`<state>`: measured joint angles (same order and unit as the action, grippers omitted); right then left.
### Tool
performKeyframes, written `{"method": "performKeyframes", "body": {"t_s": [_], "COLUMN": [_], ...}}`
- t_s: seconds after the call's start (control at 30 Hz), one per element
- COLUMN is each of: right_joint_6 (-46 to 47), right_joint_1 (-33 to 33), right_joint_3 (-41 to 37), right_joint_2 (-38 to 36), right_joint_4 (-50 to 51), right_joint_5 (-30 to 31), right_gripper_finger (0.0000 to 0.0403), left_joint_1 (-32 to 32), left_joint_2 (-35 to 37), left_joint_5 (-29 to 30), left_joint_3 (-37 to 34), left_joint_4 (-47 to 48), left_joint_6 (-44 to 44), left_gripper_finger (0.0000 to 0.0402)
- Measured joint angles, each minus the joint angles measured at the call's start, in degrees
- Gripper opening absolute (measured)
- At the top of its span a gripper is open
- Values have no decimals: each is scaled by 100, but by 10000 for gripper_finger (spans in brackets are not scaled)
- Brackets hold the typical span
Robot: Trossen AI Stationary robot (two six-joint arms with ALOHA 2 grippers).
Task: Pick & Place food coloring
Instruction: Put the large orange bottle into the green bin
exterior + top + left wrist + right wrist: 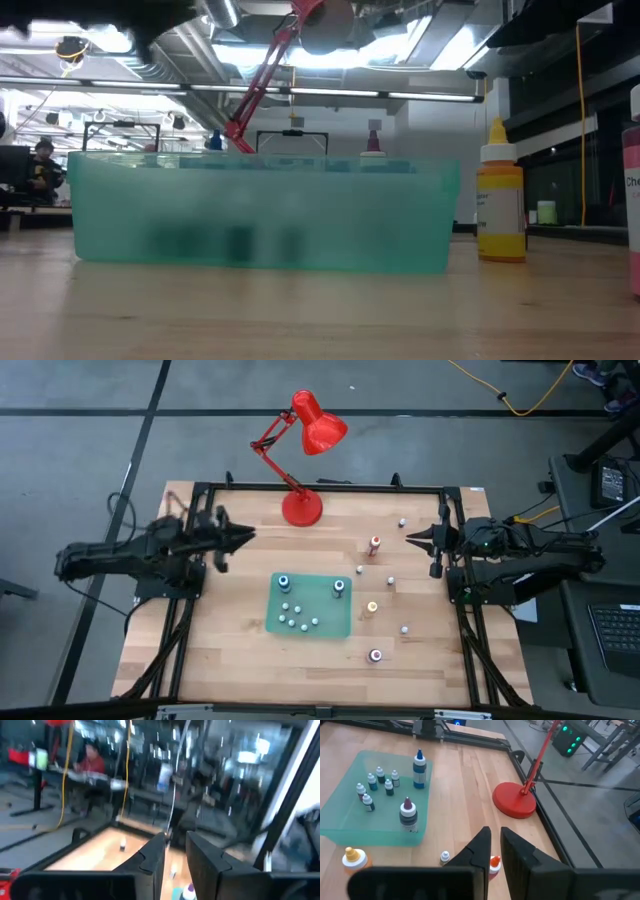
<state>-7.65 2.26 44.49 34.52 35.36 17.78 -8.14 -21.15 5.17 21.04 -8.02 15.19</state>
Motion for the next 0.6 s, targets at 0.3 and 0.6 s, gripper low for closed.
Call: {"method": "performKeyframes", "body": {"t_s": [0.3, 0.6], "right_joint_6": [-8, 64], "right_joint_1": [0, 2], "right_joint_3": [2, 2], "right_joint_2": [9, 37], "right_joint_4": [-18, 34], "right_joint_5": [11, 8], "right_gripper_finger": [46, 46], "left_joint_1": [26, 146], "left_joint_2": [2116, 1916], "left_joint_5": [-225, -484], "left_joint_3": [-1523, -1996], "left_joint_4": [-402, -1233], "left_joint_6": [208, 313], "left_gripper_finger": [15, 2]}}
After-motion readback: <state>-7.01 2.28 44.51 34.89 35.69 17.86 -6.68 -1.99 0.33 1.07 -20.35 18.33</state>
